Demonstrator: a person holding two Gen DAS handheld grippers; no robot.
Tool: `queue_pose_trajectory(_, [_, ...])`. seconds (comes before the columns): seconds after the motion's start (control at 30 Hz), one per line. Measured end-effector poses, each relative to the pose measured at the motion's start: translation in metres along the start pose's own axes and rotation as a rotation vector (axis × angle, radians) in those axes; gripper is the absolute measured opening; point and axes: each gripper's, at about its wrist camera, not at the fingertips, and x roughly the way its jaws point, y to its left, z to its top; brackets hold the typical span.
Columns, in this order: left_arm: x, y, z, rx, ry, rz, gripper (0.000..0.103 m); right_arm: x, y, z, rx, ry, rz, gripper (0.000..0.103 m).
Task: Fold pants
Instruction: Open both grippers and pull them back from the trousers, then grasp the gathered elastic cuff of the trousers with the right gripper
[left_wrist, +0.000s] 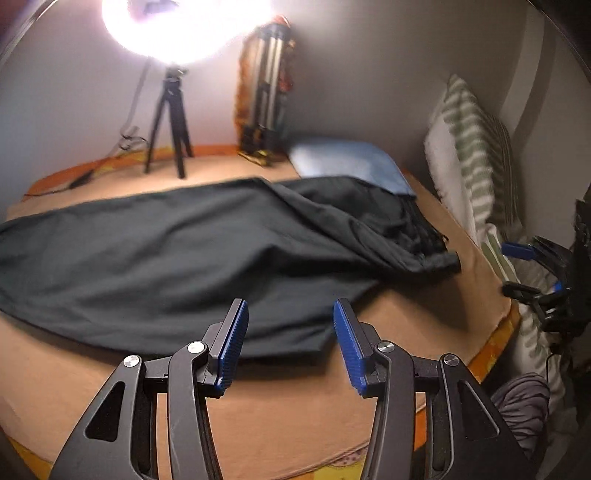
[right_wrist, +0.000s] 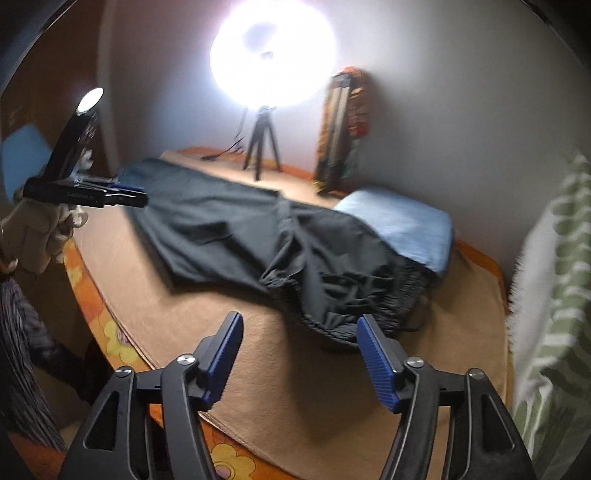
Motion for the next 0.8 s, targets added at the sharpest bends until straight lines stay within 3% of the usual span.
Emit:
queue_pose_trajectory(0.3, [0.038,-0.007,0.006,-0.024,0.039,-0.049,0.047,0.074,0.000,-0.003,-0.082,0.071,0.005,0.067])
queue_pose_trajectory(0.37, [0.048,-0.010,0.007,-0.002,0.054,-0.042,0.047,0.086,-0.007,-0.005,-0.073,0.092,0.030,0.055])
queue_pose_trajectory(0.43, [0.057,-0.012,0.008,0.009,0.068,-0.043,0.047,0.092,-0.013,-0.007,-0.069,0.110,0.059,0.026])
queue_pose_trajectory(0.47, [0.061,-0.014,0.008,0.016,0.077,-0.044,0.047,0.094,-0.015,-0.007,-0.069,0.109,0.068,0.026])
queue_pose_trajectory(0.53, [0.068,-0.016,0.007,0.038,0.089,-0.035,0.047,0.093,-0.022,-0.003,-0.056,0.090,0.070,0.012])
queue_pose_trajectory(0.67, [0.075,-0.019,0.007,0.083,0.092,0.003,0.047,0.088,-0.052,0.011,0.010,0.043,0.043,0.009])
queue_pose_trajectory(0.8, [0.079,-0.016,0.007,0.091,0.092,0.026,0.047,0.089,-0.102,0.023,0.098,0.011,-0.053,0.008])
